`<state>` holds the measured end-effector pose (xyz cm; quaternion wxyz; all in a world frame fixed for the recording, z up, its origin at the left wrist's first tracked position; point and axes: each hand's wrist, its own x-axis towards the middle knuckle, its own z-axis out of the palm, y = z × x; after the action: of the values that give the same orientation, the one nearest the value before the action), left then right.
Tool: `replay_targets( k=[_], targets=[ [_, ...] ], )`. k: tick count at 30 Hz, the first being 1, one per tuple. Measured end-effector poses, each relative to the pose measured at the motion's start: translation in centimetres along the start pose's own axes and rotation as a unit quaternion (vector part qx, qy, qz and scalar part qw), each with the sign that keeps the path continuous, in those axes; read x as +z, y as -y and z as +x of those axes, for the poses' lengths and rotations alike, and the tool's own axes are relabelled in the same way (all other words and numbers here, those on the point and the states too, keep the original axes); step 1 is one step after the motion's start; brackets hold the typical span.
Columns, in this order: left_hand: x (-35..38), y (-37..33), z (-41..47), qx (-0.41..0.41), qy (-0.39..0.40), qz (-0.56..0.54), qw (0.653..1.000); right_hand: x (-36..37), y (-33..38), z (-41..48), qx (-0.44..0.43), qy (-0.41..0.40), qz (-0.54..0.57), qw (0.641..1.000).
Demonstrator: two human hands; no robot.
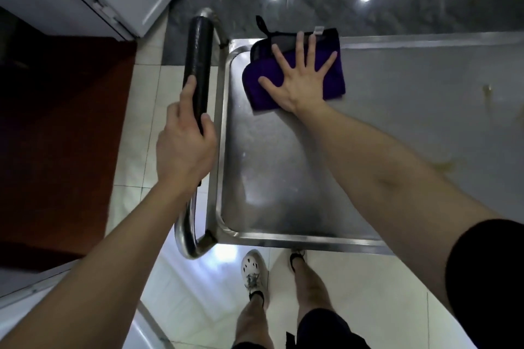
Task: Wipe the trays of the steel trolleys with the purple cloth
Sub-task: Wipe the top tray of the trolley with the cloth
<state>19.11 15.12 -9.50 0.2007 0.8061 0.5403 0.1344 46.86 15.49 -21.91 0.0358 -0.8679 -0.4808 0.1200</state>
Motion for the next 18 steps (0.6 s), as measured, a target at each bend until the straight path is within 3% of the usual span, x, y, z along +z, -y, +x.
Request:
replay_targets(
  k=[6,18],
  targets=[
    [-0.1,-0.4,0.0,-0.004,-0.002,-0.004,1.000,1.3,2.1,-4.8,-0.018,-0.002,-0.004,1.000],
    [0.0,-0.3,0.5,0.010,0.010,-0.030,0.999,7.8,8.4,-29.9,-0.032,-0.039,0.004,0.999]
  ],
)
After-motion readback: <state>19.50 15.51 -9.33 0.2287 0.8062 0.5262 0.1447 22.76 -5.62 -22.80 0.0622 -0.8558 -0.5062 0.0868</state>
